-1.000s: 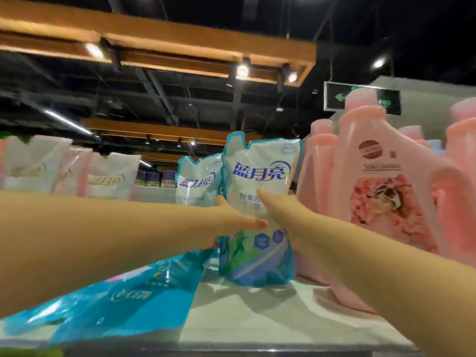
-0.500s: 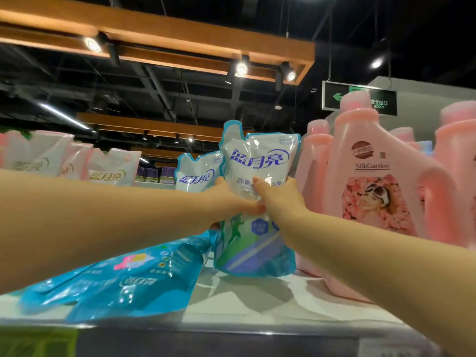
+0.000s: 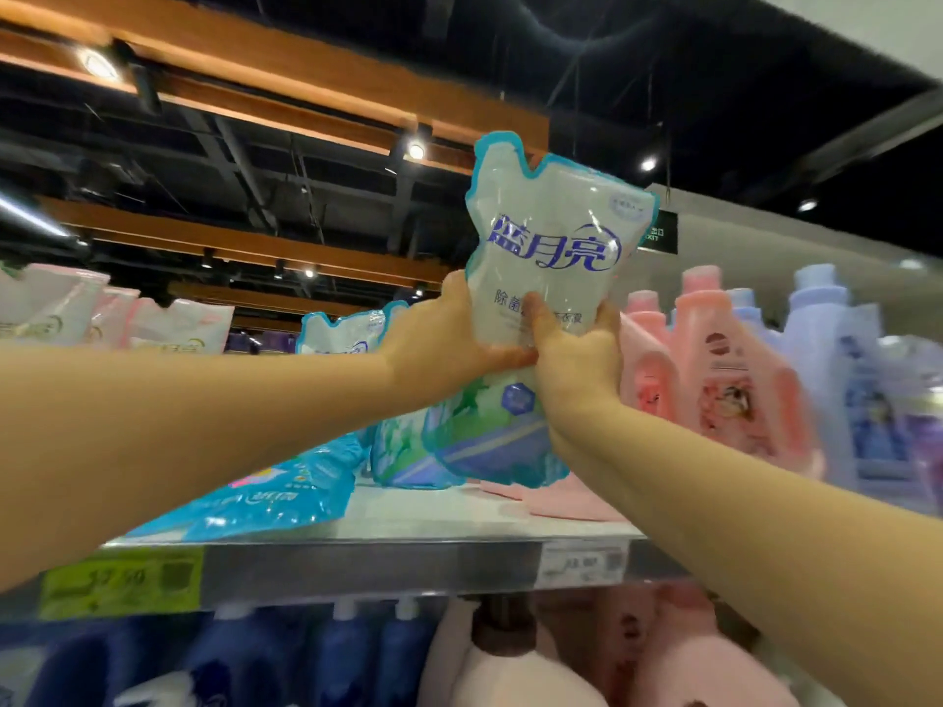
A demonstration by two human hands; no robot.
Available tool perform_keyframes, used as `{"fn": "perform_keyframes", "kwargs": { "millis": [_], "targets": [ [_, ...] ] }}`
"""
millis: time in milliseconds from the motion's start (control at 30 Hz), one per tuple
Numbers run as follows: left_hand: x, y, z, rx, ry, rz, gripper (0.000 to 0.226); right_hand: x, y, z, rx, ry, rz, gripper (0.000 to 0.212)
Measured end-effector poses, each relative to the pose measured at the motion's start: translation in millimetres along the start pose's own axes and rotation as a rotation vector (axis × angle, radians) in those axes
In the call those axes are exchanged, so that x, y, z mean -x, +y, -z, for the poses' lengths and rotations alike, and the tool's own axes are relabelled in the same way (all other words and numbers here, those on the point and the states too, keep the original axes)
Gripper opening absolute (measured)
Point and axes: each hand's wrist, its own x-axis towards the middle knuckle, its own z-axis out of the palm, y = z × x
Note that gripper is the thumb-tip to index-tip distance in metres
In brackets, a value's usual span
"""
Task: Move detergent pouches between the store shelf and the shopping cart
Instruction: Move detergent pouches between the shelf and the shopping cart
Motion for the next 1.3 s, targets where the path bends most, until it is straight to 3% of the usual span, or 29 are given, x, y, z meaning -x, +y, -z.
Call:
{"fn": "perform_keyframes", "kwargs": {
  "millis": [233, 367, 633, 833, 933, 1100, 1300],
  "targets": [
    [76, 127, -24, 0.131, -0.017, -0.165, 0.1, 57, -74, 143, 0.081, 0.139, 0.072, 0.036],
    [137, 192, -60, 0.278, -0.113, -0.13, 0.091, 97, -100, 233, 0.175, 0.157, 0.048, 0.033],
    [298, 365, -179, 0.569, -0.53, -0.138, 0.085, 204, -138, 478, 0.609, 0.416, -0.076, 0.03],
    [407, 457, -279, 0.743, -0.834, -0.121, 0.077, 273, -131, 624, 0.872, 0.644, -0.3, 0.036],
    [463, 493, -340, 0.772, -0.986, -0.146, 0.09, 307, -113, 692, 0.922, 0.803, -0.431, 0.048],
    [553, 529, -426, 0.638, -1.308, -0.146, 0.074, 376, -63, 788, 0.947, 1.024, -0.685, 0.04],
    [655, 523, -491, 0.427, -1.633, -0.133, 0.069, 467, 5, 844, 0.884, 1.223, -0.997, 0.042]
  ]
}}
